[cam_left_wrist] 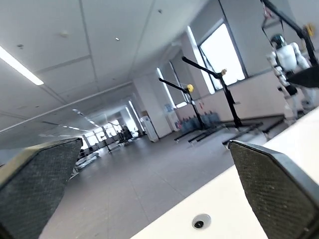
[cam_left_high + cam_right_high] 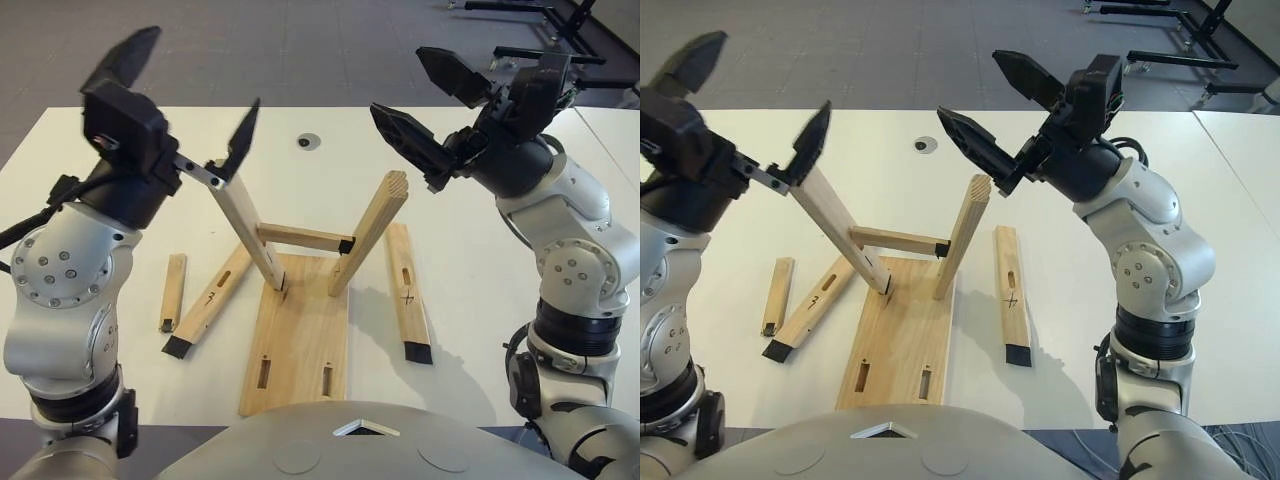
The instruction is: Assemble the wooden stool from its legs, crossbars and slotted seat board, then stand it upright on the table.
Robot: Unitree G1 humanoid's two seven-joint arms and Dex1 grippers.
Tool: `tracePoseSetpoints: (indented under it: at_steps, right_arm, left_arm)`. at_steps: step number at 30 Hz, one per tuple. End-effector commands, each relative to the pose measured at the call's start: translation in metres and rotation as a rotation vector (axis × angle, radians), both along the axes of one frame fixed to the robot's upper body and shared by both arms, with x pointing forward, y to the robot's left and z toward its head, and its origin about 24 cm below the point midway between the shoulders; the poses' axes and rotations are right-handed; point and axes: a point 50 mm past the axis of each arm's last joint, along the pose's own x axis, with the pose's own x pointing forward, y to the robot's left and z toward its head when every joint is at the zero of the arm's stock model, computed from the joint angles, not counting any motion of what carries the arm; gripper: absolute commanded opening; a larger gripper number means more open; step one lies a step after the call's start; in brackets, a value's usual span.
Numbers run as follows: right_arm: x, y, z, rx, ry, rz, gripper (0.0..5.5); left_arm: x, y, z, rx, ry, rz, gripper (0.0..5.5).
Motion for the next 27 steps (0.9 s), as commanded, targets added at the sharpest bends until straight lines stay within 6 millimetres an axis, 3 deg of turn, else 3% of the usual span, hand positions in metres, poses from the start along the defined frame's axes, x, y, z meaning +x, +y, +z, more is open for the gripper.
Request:
tracePoseSetpoints:
  at_steps: [1,9,12,17,21,27]
  right_arm:
    - [-0.008,0.01,-0.002,0.021,0.003,0.0,5.4]
    - [-0.021,0.013,0.002,0.095,-0.014,-0.059,5.4]
    - [-0.022,0.011,0.007,0.134,-0.036,-0.073,5.4]
    - [-0.016,0.014,0.024,0.087,-0.095,-0.013,5.4]
    - [-0.007,0.029,0.037,-0.05,-0.135,0.039,5.4]
    - [0.008,0.045,0.04,-0.251,-0.187,0.011,5.4]
  left_arm:
    - [0.005,-0.011,-0.001,0.196,0.027,-0.063,5.36]
    - [0.013,0.003,-0.025,0.33,0.18,-0.03,5.36]
    - [0.014,0.007,-0.035,0.301,0.2,0.0,5.36]
    - [0.013,0.003,-0.005,0.007,0.014,0.029,5.36]
    - [0.004,0.019,0.017,-0.236,-0.155,0.144,5.36]
    - [-0.005,0.03,0.019,-0.313,-0.236,0.261,5.36]
